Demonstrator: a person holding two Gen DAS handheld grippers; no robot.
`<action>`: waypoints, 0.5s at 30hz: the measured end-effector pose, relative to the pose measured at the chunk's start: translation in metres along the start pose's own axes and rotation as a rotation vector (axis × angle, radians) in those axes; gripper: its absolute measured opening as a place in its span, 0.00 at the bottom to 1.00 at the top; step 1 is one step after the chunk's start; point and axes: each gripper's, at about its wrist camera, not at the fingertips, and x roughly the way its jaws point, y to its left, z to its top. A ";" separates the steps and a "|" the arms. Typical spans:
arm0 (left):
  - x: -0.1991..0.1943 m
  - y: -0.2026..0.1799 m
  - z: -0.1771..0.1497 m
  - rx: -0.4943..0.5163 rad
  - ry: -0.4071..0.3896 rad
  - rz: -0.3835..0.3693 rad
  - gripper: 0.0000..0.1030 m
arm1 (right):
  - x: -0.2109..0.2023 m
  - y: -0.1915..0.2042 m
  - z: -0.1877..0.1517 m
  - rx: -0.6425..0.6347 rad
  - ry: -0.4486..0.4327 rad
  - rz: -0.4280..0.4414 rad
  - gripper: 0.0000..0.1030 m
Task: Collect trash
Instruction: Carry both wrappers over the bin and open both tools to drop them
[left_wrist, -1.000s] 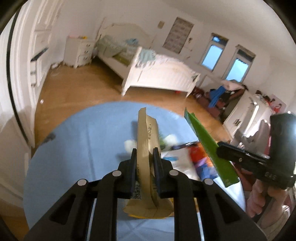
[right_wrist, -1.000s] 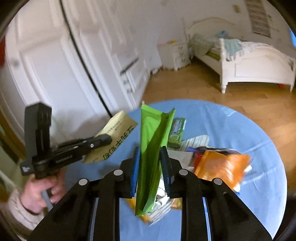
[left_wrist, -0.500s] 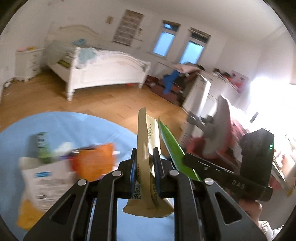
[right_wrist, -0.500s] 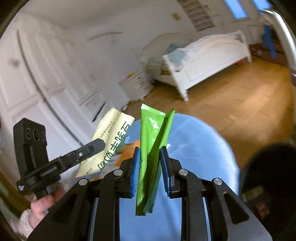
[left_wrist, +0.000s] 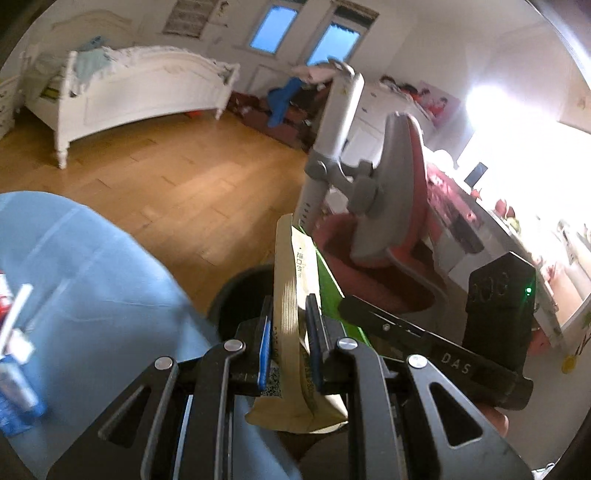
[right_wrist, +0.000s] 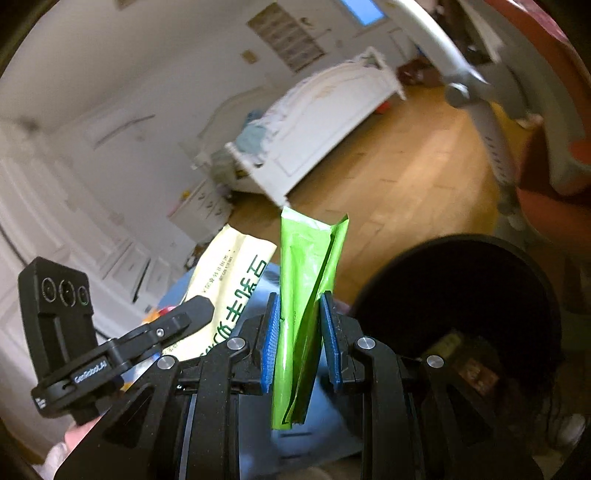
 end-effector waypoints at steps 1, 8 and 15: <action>0.006 -0.003 0.000 0.004 0.011 0.001 0.17 | 0.001 -0.007 -0.001 0.013 0.001 -0.010 0.23; 0.039 -0.013 0.002 0.010 0.069 0.001 0.17 | 0.004 -0.041 -0.009 0.069 0.005 -0.037 0.23; 0.054 -0.022 -0.002 0.060 0.104 0.036 0.79 | 0.000 -0.060 -0.007 0.104 -0.009 -0.125 0.52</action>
